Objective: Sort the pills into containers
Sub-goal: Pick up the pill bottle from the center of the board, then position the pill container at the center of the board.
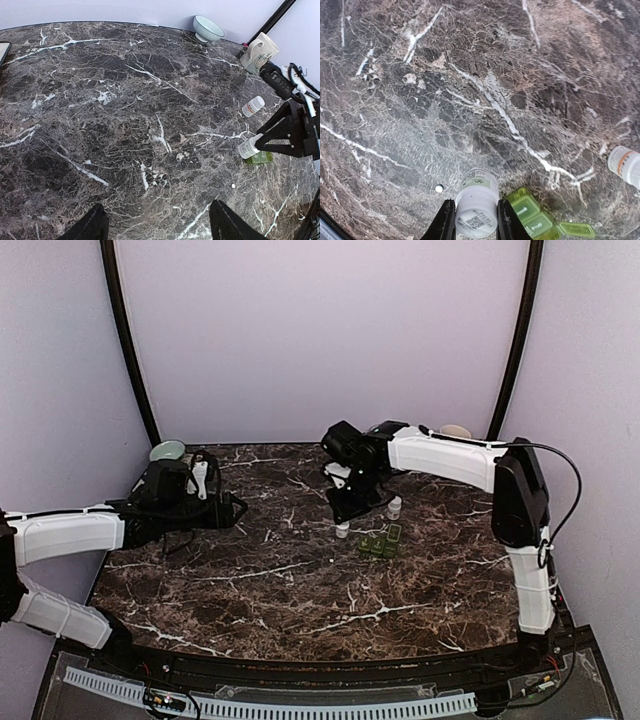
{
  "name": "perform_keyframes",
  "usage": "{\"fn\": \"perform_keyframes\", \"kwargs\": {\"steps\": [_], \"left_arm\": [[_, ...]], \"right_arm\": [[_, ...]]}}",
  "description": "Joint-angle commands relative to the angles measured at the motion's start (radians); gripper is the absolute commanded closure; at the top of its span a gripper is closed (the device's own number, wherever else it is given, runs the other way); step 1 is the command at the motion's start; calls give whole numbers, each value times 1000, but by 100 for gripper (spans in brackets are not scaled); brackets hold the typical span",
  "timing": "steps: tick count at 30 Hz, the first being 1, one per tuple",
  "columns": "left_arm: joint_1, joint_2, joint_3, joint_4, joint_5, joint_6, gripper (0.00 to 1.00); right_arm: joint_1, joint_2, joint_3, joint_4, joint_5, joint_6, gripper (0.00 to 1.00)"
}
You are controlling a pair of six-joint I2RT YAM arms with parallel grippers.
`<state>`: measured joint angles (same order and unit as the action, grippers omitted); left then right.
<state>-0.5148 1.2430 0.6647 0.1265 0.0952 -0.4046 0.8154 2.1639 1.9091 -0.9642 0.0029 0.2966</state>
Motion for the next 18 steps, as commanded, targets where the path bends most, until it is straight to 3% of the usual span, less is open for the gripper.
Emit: {"fn": "perform_keyframes", "kwargs": {"steps": [1,18], "left_arm": [[-6,20,22,24,31,-9,29],[-87,253,192,44,94,42,30]], "right_arm": [[-5,-100,-52,27,35,32,90],[-59,-483,-485,109,156,168,91]]}}
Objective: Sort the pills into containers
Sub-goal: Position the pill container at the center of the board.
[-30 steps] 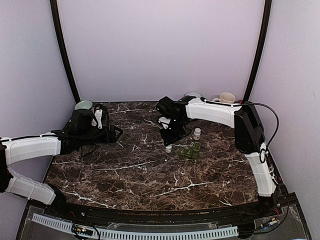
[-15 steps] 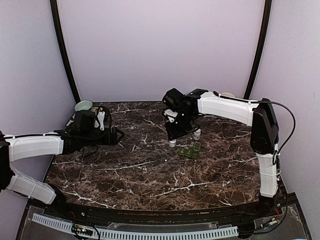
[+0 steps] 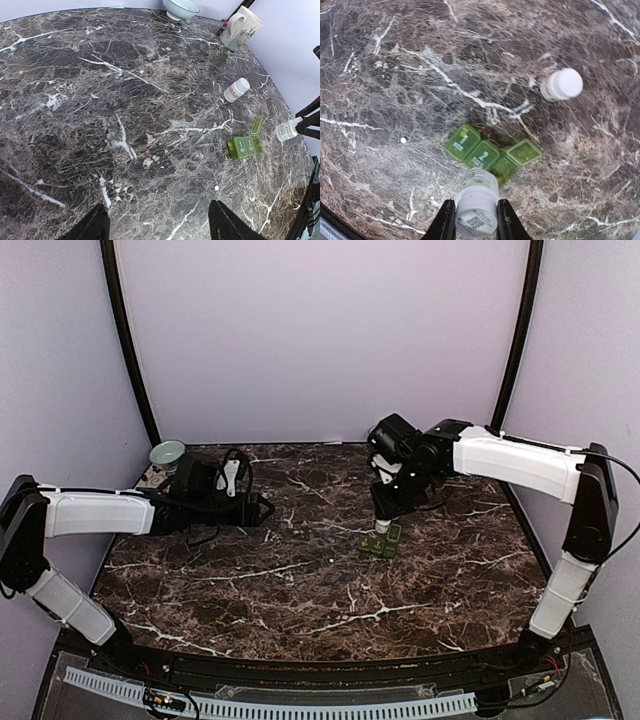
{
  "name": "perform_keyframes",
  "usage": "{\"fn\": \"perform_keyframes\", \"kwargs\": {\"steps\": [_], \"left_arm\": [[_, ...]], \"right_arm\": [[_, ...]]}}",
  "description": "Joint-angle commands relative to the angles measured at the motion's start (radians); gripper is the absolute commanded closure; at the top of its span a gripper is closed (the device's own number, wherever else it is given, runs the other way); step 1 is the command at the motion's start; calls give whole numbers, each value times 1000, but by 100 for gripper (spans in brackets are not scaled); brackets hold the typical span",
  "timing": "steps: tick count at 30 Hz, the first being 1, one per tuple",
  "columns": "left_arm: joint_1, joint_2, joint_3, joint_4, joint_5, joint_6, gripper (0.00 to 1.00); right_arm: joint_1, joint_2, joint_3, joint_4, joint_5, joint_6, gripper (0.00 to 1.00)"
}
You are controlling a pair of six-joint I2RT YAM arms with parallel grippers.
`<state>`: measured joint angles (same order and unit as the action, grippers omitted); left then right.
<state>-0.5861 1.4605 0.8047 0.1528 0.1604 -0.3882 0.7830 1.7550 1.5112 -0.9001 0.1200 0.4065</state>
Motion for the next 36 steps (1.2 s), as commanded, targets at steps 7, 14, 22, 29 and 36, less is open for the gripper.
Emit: {"fn": "perform_keyframes", "kwargs": {"steps": [7,14,22,29,36], "left_arm": [[-55,122,140,10,56,42,31],[-72,147,167,8,60,40,31],[-83,133,151,-1,55,35,31],[-86,115,139,-12,42,35,31],[-86,96,116,-13,29,30,31]], "right_arm": [[-66,-137,-233,94,50,90,91],[-88,-101,-290,144,72,88,92],[-109,-26,-301,195,72,68,93],[-113,14,-290,230,51,59,93],[-107,39,-262,241,13,49,93]]}}
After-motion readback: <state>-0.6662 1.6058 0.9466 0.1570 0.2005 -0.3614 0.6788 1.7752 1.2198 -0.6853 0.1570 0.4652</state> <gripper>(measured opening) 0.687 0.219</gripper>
